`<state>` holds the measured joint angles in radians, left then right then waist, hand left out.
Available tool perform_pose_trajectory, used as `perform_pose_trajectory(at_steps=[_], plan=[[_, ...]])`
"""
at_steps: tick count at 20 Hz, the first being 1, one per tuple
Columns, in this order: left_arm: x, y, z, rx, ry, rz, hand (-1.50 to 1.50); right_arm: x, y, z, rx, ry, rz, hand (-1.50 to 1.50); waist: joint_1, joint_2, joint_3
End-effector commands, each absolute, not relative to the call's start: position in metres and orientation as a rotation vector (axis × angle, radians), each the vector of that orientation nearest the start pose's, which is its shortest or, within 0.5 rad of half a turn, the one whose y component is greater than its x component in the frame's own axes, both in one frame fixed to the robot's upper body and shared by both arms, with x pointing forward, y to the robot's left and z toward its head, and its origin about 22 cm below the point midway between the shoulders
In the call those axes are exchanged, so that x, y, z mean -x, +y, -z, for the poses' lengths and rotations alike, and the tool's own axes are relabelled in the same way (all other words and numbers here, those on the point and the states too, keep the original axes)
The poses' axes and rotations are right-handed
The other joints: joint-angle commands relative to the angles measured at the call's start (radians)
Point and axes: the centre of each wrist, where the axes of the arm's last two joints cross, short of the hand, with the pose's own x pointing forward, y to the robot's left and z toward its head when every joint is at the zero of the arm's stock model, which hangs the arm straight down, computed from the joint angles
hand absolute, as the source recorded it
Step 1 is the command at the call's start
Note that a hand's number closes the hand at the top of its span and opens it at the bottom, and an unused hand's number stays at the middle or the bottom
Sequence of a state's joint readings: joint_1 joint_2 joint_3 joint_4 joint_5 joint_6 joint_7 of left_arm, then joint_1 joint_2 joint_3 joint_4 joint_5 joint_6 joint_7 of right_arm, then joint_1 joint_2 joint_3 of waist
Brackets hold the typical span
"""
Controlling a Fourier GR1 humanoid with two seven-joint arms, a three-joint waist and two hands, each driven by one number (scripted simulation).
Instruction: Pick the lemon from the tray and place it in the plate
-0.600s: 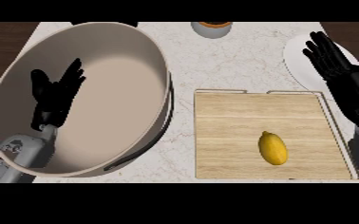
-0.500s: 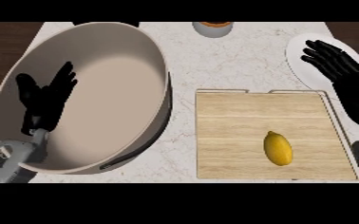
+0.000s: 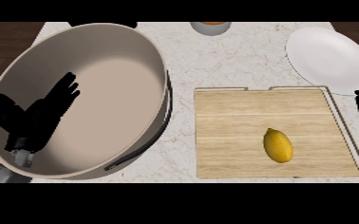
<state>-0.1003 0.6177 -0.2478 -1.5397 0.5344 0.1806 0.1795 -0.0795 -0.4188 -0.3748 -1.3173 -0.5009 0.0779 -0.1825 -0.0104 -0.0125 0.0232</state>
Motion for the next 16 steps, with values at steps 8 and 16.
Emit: perform_pose_trajectory(at_steps=[8, 16], plan=[[-0.221, 0.258, 0.003, 0.006, -1.194, -0.002, 0.00, -0.171, -0.465, 0.033, 0.112, -1.792, 0.466, -1.50, 0.006, 0.016, -0.020], [-0.215, 0.260, 0.008, 0.012, -1.182, 0.017, 0.00, -0.189, -0.485, -0.016, 0.067, -1.626, -0.153, -1.50, 0.013, 0.022, -0.024]])
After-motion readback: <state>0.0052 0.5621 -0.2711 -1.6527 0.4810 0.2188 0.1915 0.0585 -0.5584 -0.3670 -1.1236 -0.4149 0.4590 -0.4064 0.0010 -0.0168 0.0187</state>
